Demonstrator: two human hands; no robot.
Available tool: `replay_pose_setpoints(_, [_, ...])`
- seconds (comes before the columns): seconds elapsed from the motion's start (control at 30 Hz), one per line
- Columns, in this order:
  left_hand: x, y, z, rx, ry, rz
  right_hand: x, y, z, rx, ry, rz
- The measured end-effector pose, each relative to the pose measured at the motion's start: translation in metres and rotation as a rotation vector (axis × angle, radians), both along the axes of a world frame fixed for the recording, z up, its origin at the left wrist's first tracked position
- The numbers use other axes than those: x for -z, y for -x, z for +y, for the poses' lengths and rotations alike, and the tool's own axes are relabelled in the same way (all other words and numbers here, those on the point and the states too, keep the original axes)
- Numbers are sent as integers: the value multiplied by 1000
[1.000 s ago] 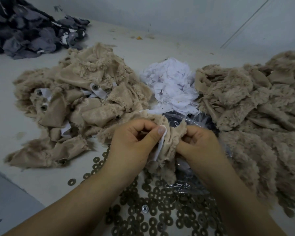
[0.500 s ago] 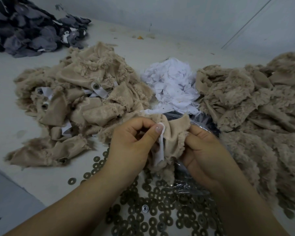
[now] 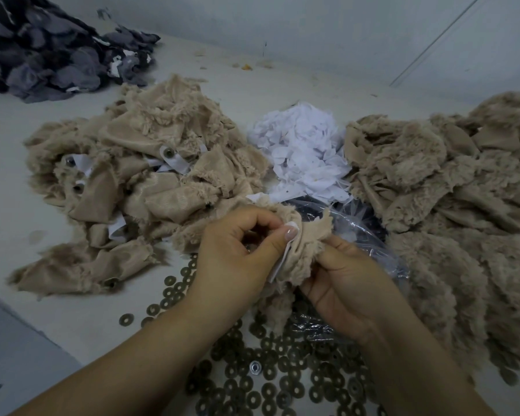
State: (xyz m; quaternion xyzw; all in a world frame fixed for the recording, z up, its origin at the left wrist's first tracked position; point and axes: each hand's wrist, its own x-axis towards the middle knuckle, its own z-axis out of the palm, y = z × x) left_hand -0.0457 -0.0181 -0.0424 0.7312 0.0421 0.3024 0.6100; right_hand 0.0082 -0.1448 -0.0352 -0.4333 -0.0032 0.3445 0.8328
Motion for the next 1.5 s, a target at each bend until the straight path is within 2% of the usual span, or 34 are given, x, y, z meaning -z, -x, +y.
replay_pose_setpoints(0.17, [-1,4,-1,13,-15,-43,2,-1,1,22,16,4])
replay_pose_setpoints(0.3, [-2,4,-3,-24,-40,-7,2,-1,0,11,27,19])
replay_pose_setpoints(0.5, [-3,3,-3,-77,-164,-26,-8,0,-3,-24,-44,13])
replay_pose_setpoints(0.63, [-2,3,-3,-81,-219,-36,-11,7,1,-43,18,-76])
replay_pose_setpoints(0.83, [-3,7,-4,41,5,-6,-6,5,2,-17,42,-10])
replay_pose_setpoints(1.0, [-7,7,-4,9,162,19,-5,4,4,6,26,3])
replay_pose_setpoints(1.2, [-2,-1,0,75,285,154,-4,6,1,27,39,-102])
replay_pose_setpoints(1.37, [1,0,3,83,186,178,-2,4,2,81,50,-95])
replay_pose_setpoints(1.5, [-1,-1,3,170,349,177,-3,4,3,87,33,-72])
